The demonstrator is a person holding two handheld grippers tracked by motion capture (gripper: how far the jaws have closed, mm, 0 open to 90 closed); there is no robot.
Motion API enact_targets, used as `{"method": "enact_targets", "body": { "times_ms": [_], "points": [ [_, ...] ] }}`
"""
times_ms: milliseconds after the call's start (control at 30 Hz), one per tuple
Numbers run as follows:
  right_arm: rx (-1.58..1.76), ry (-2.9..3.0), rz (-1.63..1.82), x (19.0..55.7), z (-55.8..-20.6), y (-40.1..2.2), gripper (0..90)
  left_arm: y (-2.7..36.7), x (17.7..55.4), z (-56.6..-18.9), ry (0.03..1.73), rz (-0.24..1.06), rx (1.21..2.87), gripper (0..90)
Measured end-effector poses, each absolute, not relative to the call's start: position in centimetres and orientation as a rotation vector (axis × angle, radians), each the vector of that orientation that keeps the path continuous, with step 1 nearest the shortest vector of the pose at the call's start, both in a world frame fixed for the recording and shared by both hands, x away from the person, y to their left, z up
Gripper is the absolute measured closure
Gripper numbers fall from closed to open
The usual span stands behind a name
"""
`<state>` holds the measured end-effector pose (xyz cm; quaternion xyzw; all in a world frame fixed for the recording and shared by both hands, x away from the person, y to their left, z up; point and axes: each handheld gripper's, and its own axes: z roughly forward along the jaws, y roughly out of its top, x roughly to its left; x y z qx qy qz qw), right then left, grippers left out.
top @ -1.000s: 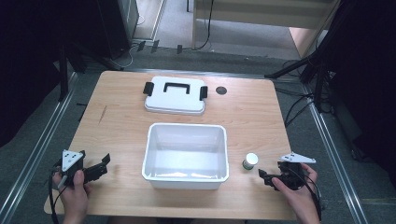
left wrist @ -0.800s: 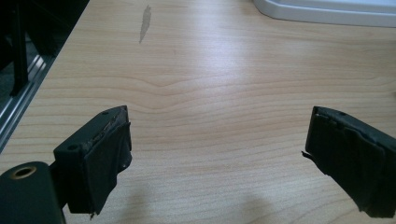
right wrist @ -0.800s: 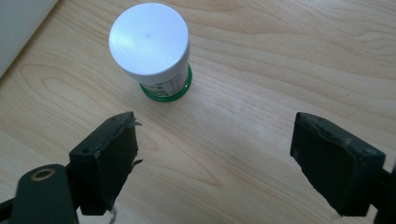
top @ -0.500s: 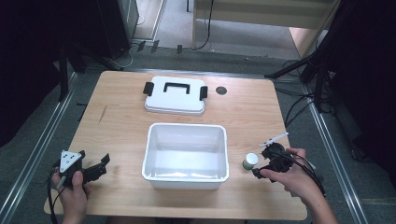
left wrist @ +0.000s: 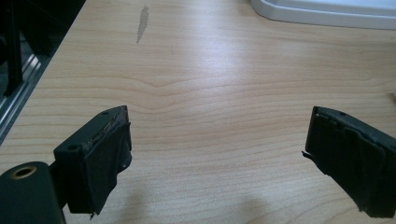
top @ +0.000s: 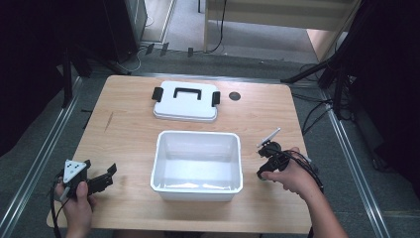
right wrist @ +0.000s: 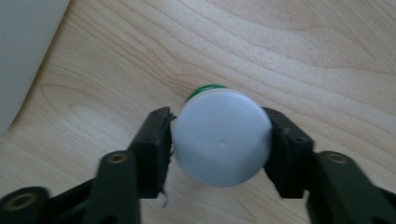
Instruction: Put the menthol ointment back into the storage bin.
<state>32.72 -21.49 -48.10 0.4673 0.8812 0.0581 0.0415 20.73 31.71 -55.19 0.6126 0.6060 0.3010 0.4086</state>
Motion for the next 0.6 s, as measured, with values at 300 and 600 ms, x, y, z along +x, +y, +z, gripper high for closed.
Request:
{"method": "enact_targets", "body": {
  "times_ms": [300,600],
  "points": [
    [1.368,2.755,0.23,32.7,-45.7,-20.8,51.6,31.7,20.7,-55.2,1.525,0.758,1.54,7.9],
    [1.296,2.759,0.281,32.1,-39.3,-19.7,51.6,31.7,20.7,-55.2,1.527,0.757,1.542,7.9]
  ]
}}
